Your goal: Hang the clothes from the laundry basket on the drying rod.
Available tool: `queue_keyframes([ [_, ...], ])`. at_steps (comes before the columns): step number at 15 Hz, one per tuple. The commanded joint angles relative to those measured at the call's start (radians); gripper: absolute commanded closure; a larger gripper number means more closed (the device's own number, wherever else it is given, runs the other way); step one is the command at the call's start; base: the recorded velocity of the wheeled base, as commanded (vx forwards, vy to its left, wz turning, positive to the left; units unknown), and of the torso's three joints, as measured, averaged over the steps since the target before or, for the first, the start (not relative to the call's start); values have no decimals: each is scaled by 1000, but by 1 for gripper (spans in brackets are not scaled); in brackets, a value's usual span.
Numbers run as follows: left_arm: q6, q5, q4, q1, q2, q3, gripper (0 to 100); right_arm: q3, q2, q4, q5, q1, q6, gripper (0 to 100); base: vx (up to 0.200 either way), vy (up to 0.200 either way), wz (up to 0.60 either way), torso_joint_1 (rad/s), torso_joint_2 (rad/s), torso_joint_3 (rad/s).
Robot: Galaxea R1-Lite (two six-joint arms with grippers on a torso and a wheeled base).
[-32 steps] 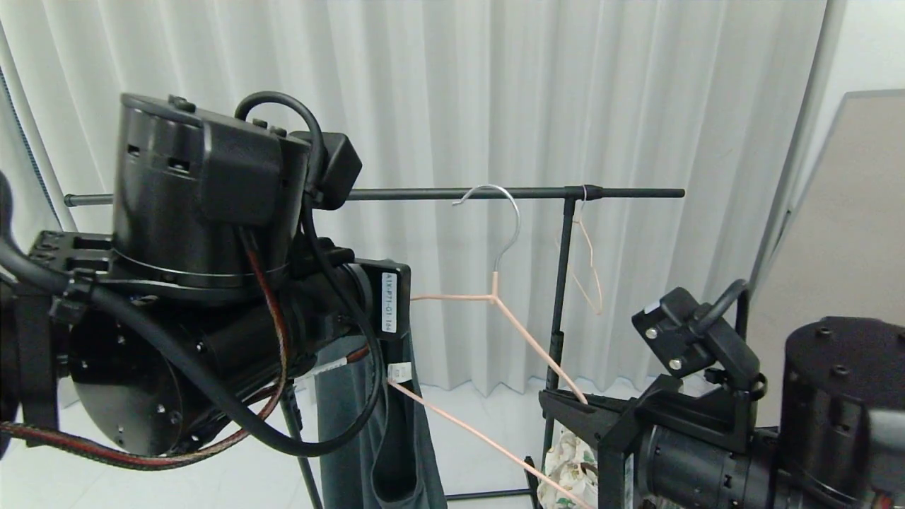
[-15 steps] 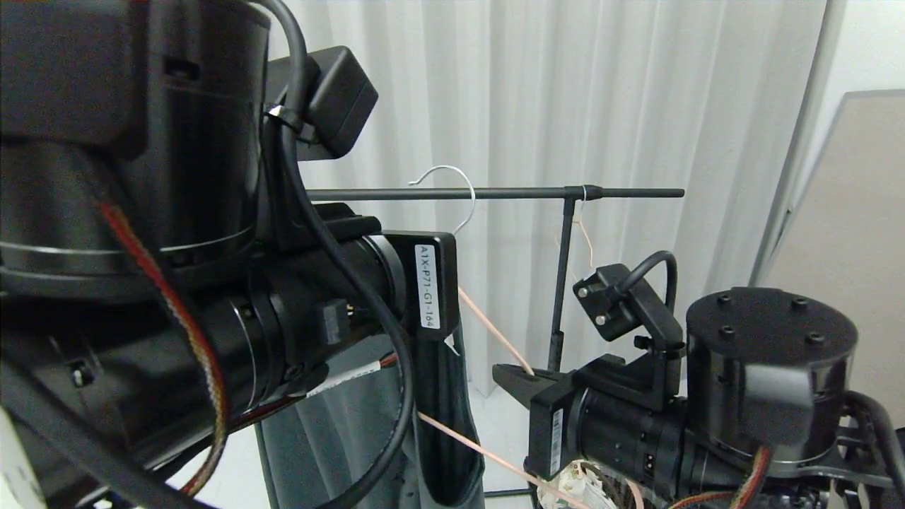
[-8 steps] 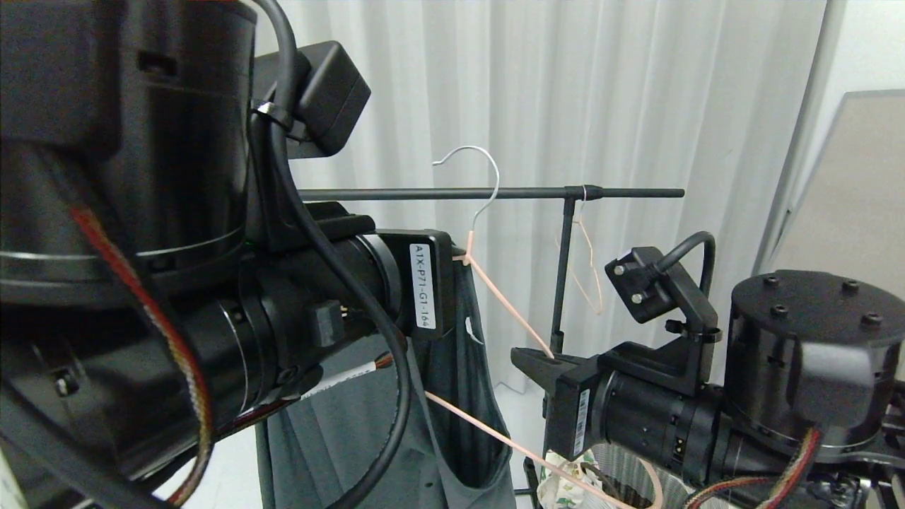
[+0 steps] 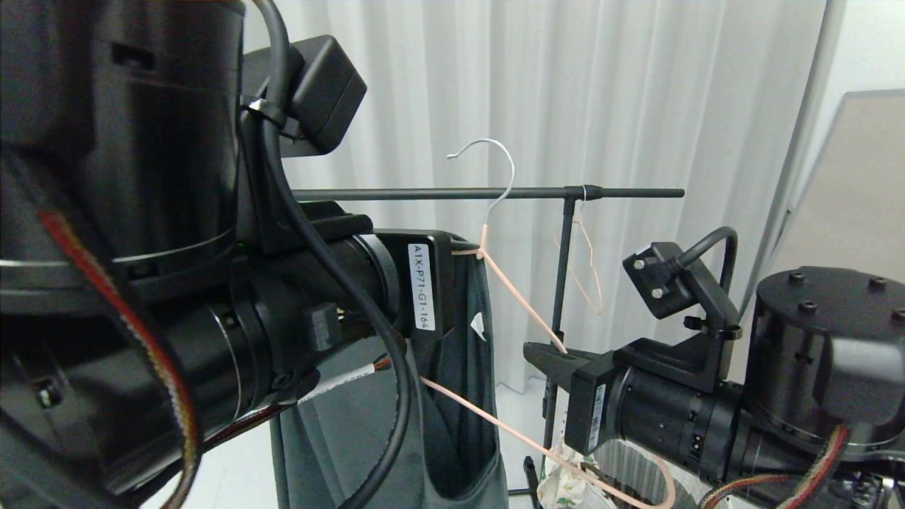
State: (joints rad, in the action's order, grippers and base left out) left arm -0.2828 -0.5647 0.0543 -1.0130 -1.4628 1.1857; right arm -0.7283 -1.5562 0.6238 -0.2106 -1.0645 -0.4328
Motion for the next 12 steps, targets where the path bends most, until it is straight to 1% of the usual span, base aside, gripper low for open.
queue_keyframes([
  [1, 1, 0, 1, -1, 4, 0, 0, 0, 16, 1, -1, 3, 3, 100, 0, 0, 0, 0, 0, 0],
  [4, 1, -9, 1, -1, 2, -2, 0, 0, 36, 2, -9, 1, 23, 100, 0, 0, 0, 0, 0, 0],
  [5, 1, -14, 1, -1, 4, -2, 0, 0, 53, 2, -23, 1, 49, 100, 0, 0, 0, 0, 0, 0],
  [7, 1, -14, 1, -1, 13, -2, 0, 1, 73, 8, -39, 3, 58, 100, 0, 0, 0, 0, 0, 0],
  [8, 4, -14, 1, -1, 24, -15, 0, 6, 80, 16, -44, 3, 77, 100, 0, 0, 0, 0, 0, 0],
  [9, 28, -14, 1, -1, 47, -38, 0, 23, 88, 20, -52, 11, 100, 100, 0, 0, 0, 0, 0, 0],
  [10, 86, -7, 1, -1, 88, -67, 0, 46, 100, 30, -53, 21, 123, 100, 0, 0, 0, 0, 0, 0],
  [11, 162, 0, 1, -1, 142, -113, 0, 82, 120, 36, -53, 31, 143, 100, 0, 0, 0, 0, 0, 0],
  [12, 232, 35, 1, 7, 197, -150, 0, 118, 139, 36, -53, 32, 157, 100, 0, 0, 0, 0, 0, 0],
])
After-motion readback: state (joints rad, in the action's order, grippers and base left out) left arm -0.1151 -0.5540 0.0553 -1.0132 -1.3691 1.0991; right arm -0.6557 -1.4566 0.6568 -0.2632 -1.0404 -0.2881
